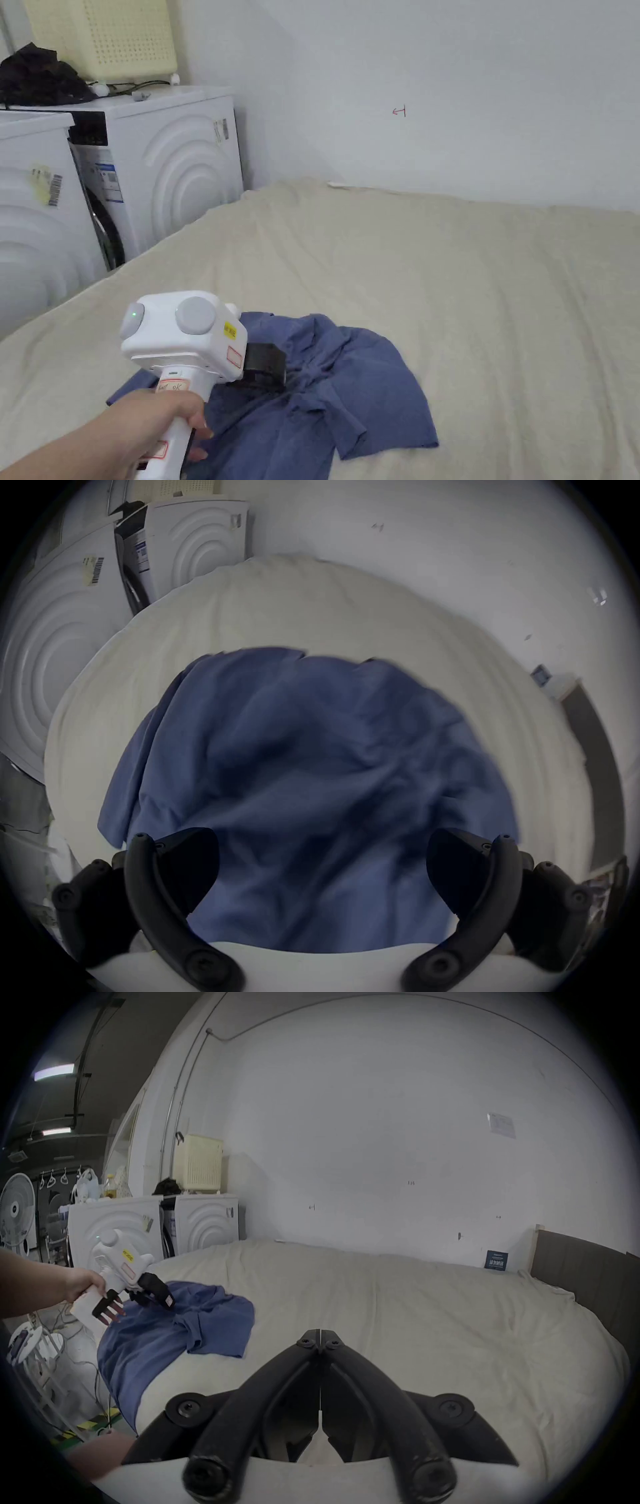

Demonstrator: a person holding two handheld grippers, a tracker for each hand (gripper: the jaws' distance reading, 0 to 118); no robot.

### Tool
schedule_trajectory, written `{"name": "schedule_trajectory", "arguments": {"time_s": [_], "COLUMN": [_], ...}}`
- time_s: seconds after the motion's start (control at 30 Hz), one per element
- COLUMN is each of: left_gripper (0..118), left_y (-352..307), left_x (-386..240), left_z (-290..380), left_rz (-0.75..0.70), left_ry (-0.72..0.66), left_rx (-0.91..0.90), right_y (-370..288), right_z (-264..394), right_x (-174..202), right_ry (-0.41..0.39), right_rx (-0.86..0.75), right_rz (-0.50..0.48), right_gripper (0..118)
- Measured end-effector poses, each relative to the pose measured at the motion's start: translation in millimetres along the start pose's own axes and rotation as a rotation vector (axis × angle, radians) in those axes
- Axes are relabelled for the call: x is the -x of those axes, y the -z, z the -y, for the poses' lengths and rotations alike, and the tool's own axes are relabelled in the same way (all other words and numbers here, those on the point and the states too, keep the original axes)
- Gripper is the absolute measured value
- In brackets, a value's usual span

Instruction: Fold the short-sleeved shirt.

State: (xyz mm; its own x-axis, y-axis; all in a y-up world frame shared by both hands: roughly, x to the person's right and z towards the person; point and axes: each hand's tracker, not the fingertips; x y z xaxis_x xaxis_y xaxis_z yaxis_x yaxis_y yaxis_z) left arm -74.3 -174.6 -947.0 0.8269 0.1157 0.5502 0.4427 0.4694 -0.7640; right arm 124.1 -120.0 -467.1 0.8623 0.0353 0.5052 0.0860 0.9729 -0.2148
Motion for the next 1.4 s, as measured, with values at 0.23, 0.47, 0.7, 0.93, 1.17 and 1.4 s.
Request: {"name": "schedule_trajectory", "arguments": {"time_s": [0.23,0.47,0.7,0.93,1.17,1.4], "left_gripper": [118,118,4,4,4,4], "left_y": [25,36,-4,-94,-261,-376], "left_x": [-19,3,-10,-16,-75,-215], "left_z": [13,-9,16,3,-14,-19], "left_rz": [-0.082,-0.075,0.013,0.076,0.207,0.454], "left_ry": [0.025,0.030,0.015,0.025,0.202,0.417], "left_rx": [0.093,0.104,0.002,-0.192,-0.461,-0.629], "right_y": [15,16,2,-12,-33,-59], "right_z": [13,16,12,-2,-17,-25], "right_x": [4,1,-12,-33,-59,-96], "right_ry": [0.005,0.066,0.072,0.152,0.186,0.257], "right_rx": [0.069,0.132,0.134,0.113,0.038,-0.024], "right_rz": [-0.041,-0.096,-0.095,-0.084,-0.044,0.034], "right_gripper": [0,0,0,0,0,0]}}
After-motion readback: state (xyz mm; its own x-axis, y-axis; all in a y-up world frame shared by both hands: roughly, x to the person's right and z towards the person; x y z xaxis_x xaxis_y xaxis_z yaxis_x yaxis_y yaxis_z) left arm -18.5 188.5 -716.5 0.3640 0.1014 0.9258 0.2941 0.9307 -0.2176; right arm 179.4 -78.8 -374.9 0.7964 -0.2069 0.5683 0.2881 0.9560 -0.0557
